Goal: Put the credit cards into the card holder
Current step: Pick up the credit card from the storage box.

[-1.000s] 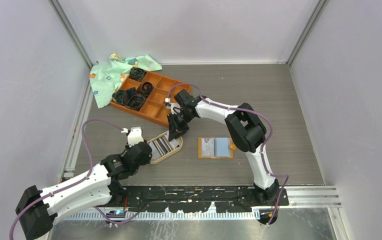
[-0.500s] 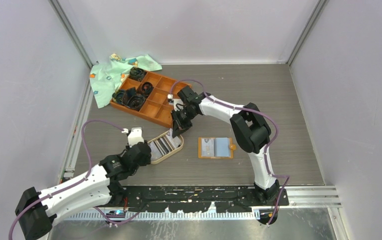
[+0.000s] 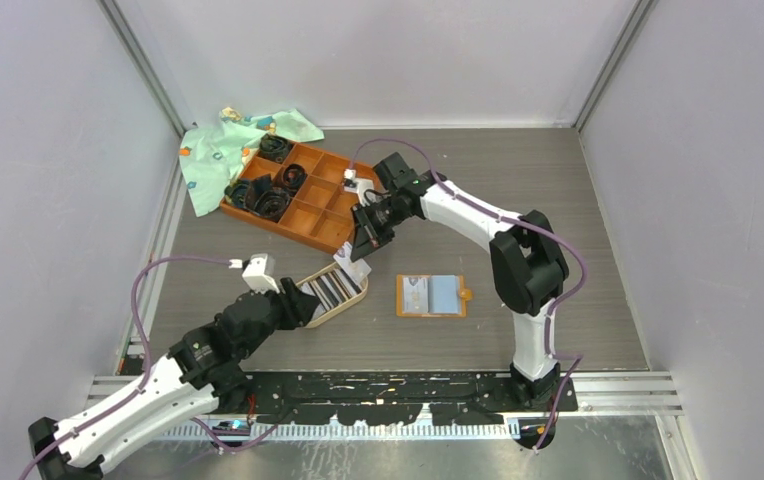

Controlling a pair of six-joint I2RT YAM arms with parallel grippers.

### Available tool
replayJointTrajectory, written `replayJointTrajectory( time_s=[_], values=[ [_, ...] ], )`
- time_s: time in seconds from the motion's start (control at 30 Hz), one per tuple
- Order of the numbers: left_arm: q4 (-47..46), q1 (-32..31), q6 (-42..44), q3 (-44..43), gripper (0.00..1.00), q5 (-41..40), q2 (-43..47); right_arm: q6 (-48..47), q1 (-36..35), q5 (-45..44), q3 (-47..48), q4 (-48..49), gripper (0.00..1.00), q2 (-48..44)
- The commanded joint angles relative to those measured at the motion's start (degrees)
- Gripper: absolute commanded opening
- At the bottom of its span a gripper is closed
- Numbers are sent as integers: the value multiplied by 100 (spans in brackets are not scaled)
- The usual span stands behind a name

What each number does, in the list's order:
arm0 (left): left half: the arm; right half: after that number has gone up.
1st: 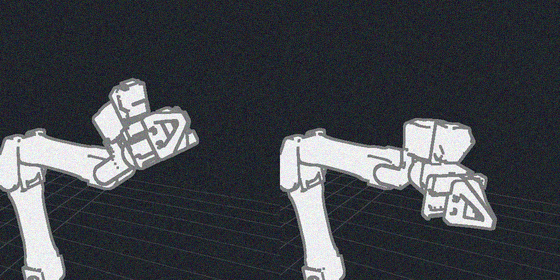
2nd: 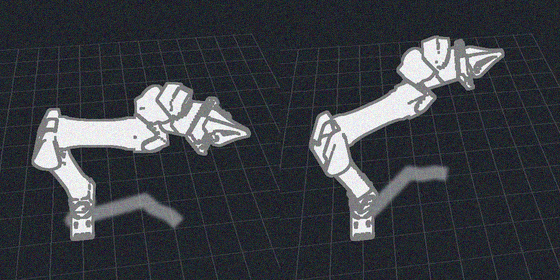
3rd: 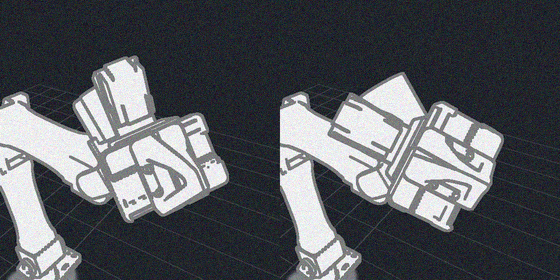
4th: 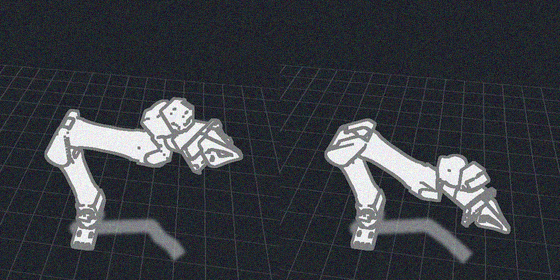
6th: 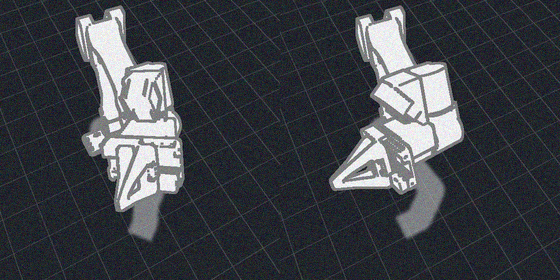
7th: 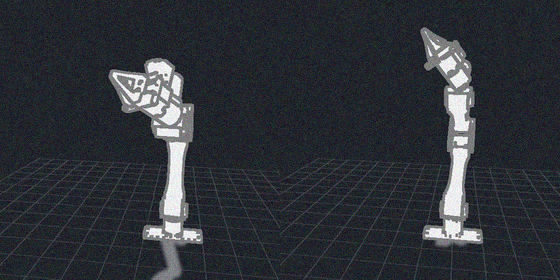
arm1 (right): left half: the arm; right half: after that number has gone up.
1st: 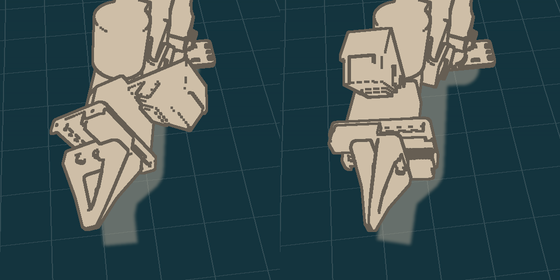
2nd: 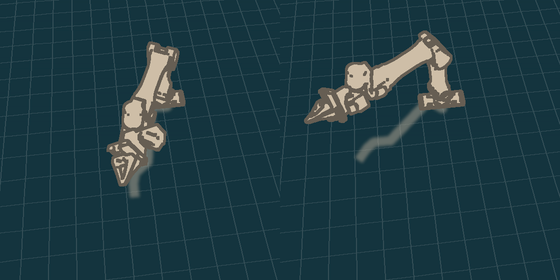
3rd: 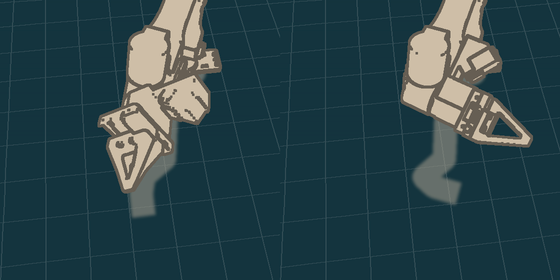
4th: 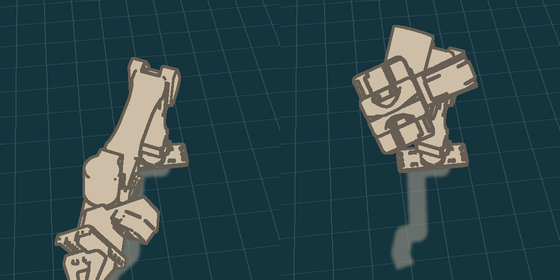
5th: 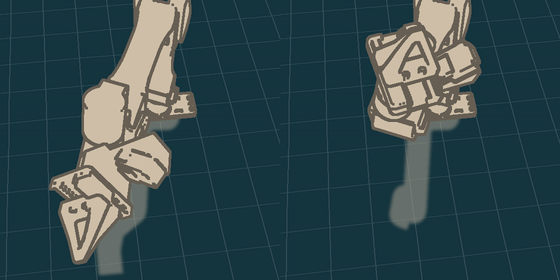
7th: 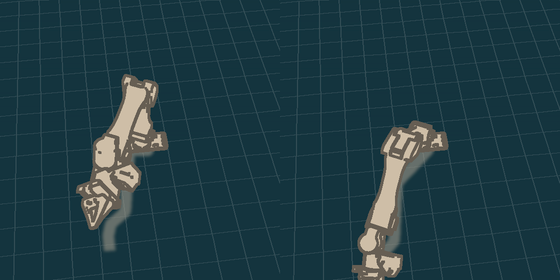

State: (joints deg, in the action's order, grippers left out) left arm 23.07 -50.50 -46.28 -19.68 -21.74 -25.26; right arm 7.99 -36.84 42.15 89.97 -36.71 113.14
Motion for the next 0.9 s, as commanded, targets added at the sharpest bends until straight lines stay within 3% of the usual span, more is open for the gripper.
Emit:
replayJointTrajectory(
  time_s=[0.0,0.17,0.5,0.73,0.87],
  values=[
    [-1244,-13,73,344,53,635,386,-429,239,1122,-221,-55,1,-519],
    [-2927,-13,-97,983,66,1219,524,-620,480,2087,-768,211,1,-918],
    [-5633,-12,-490,1260,70,1851,-538,-973,590,3021,-1358,476,1,-1619],
    [-6275,-4,-540,888,65,1965,-1465,-983,590,3186,-1493,581,1,-1859],
    [-6595,-4,-446,710,51,2075,-1729,-1013,590,3198,-1561,597,1,-1915]
  ],
)
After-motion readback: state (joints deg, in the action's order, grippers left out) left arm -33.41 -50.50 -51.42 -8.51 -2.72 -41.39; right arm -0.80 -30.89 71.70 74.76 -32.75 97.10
